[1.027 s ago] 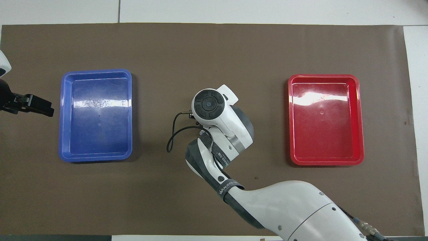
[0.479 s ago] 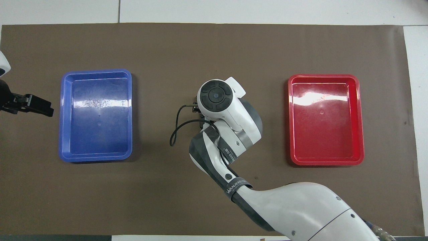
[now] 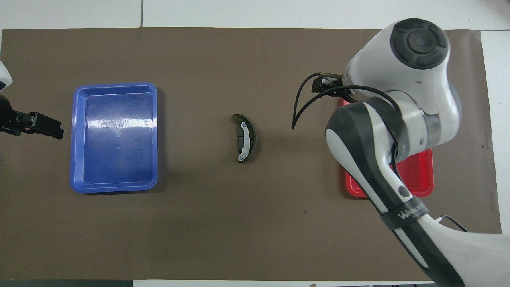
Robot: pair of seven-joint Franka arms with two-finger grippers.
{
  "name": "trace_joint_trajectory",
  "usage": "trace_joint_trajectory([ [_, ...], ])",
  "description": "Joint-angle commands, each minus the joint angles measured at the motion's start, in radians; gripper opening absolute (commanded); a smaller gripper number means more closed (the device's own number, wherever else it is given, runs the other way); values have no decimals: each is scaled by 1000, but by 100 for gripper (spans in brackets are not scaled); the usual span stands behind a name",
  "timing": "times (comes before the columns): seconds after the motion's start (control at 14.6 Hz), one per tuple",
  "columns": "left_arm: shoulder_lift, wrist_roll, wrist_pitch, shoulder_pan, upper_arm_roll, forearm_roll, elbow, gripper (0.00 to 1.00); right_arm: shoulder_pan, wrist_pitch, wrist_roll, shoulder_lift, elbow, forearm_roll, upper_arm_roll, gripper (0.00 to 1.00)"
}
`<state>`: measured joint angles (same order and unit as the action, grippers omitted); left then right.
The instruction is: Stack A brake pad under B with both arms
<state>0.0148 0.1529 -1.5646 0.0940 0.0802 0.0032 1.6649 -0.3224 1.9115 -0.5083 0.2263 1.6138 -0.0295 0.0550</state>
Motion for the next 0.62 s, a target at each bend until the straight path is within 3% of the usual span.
trace_joint_trajectory([
  [0.0, -10, 2, -3, -11, -5, 0, 12, 100, 100, -72, 82, -88, 61, -13, -17, 100],
  [0.21, -10, 2, -3, -11, -5, 0, 12, 100, 215, -95, 212, -154, 80, -12, -18, 100],
  [0.55, -10, 2, -3, -11, -5, 0, 12, 100, 315, -228, 324, -237, 77, 3, -18, 100],
])
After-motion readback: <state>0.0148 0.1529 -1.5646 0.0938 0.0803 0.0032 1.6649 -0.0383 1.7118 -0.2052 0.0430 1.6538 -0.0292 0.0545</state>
